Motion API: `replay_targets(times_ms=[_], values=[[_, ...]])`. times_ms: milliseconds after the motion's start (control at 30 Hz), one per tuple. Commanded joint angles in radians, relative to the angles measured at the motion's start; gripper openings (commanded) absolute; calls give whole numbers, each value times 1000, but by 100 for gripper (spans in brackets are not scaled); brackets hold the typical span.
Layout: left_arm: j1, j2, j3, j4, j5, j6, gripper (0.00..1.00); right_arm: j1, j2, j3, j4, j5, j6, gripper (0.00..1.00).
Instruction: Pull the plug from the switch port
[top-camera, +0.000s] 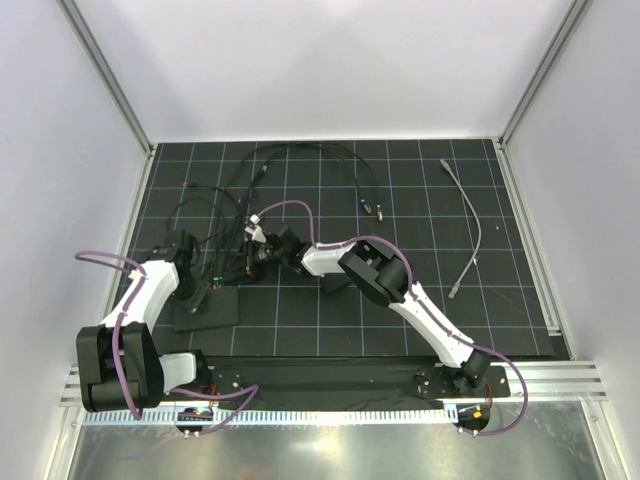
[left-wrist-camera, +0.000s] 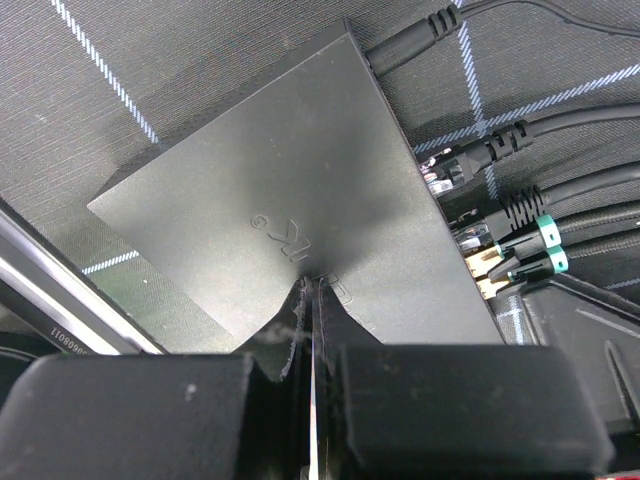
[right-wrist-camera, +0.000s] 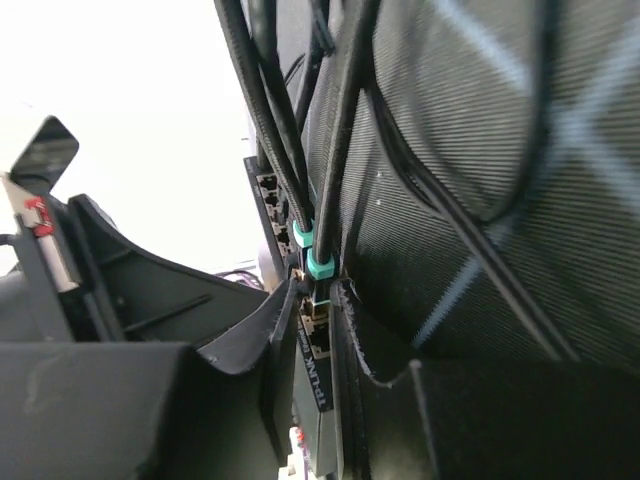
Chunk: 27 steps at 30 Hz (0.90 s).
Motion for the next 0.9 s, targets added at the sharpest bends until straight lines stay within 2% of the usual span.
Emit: replay_targets(times_ms=[0, 33, 67, 133, 167, 200, 233, 333, 367, 467, 533, 567, 700, 867], values=[[16, 64, -84, 31, -40, 13, 0, -82, -11, 49, 43, 67, 66, 1], [15, 64, -88, 31, -40, 13, 0, -82, -17, 72, -127, 122, -2, 1], [15, 62, -88, 34, -39, 13, 0, -73, -32, 127, -225, 166, -179, 1], [16, 59, -91, 34, -34, 16, 0, -61, -41, 201, -451, 330, -320, 1], [16, 56, -90, 34, -32, 14, 0, -46, -40, 220, -504, 360, -425, 1], [16, 53, -91, 34, -31, 17, 0, -44, -37, 227, -526, 371, -442, 1], [15, 44, -91, 33, -31, 17, 0, -49, -37, 223, -506, 369, -440, 1], [16, 31, -88, 36, -22, 26, 0, -62, -40, 214, -428, 230, -393, 1], [16, 28, -87, 38, -19, 34, 0, -66, -54, 182, -399, 142, -376, 1], [15, 11, -68, 41, -14, 54, 1, -58, -152, 65, -330, 100, -376, 2], [15, 4, -58, 39, -14, 75, 2, -55, -187, 34, -310, 49, -397, 7], [16, 2, -51, 39, -11, 83, 2, -55, -189, 22, -308, 35, -402, 14], [16, -19, -21, 30, -2, 112, 3, -47, -166, 19, -236, -60, -371, 22], [16, -27, -19, 36, -2, 117, 4, -30, -94, 126, -258, -124, -332, 36]])
